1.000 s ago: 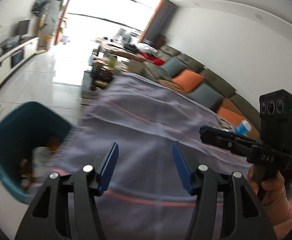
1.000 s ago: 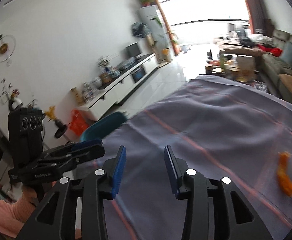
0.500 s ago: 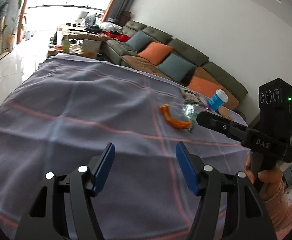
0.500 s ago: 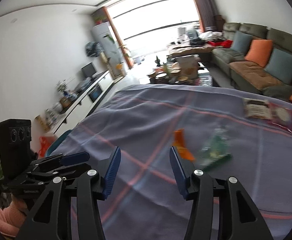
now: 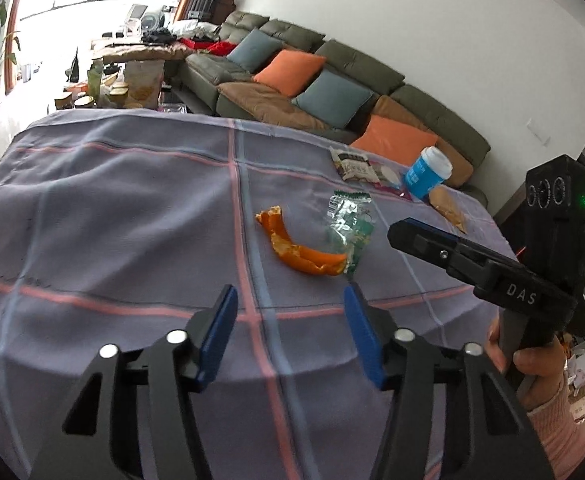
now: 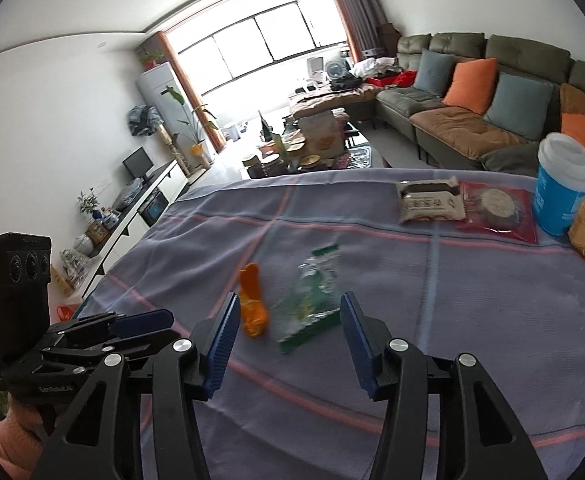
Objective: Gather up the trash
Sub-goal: 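Grasp the orange peel piece with the left gripper while the right gripper grasps the green-printed plastic bag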
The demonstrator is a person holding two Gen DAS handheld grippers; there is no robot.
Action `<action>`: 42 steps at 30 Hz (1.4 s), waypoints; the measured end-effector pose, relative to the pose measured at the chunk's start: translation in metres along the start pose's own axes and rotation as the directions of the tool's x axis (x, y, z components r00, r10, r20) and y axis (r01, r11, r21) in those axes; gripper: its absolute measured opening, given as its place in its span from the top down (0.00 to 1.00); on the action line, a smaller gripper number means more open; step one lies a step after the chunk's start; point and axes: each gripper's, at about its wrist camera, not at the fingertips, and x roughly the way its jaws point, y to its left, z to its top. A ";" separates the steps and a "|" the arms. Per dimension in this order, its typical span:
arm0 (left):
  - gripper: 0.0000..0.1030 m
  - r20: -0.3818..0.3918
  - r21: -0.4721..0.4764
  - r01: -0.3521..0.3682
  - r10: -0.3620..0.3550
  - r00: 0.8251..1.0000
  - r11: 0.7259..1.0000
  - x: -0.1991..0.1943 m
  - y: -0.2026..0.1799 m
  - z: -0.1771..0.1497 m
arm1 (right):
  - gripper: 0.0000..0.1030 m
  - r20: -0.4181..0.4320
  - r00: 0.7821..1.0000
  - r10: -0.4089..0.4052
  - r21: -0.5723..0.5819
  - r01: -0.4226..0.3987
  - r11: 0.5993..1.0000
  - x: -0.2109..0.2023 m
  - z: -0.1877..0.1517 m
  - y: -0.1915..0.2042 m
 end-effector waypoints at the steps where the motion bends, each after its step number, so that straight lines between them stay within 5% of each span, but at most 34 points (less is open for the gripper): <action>1: 0.51 -0.008 0.007 0.002 -0.002 1.000 1.000 0.004 -0.003 0.001 | 0.47 -0.001 1.000 -0.003 0.009 0.003 1.000 0.002 0.001 -0.004; 14: 0.53 -0.069 0.013 -0.020 0.020 0.997 1.000 0.038 -0.011 0.022 | 0.43 -0.045 0.999 0.014 0.037 -0.012 0.999 0.022 0.006 -0.014; 19: 0.55 -0.103 -0.008 -0.037 0.036 0.994 0.999 0.052 -0.007 0.023 | 0.57 -0.066 0.998 0.016 0.051 -0.013 0.999 0.027 0.004 -0.020; 25: 0.66 -0.105 -0.012 -0.030 0.028 0.994 0.999 0.058 -0.005 0.027 | 0.93 -0.080 0.996 0.037 0.077 -0.031 0.997 0.028 0.003 -0.027; 31: 0.88 -0.097 0.008 -0.040 0.041 0.994 0.999 0.058 -0.009 0.027 | 0.97 -0.061 0.997 0.038 0.071 -0.034 0.997 0.021 0.003 -0.027; 42: 0.91 -0.050 0.036 -0.032 0.034 0.998 0.999 0.031 -0.014 0.017 | 0.98 -0.017 0.998 0.064 0.067 -0.063 0.996 0.004 0.003 -0.021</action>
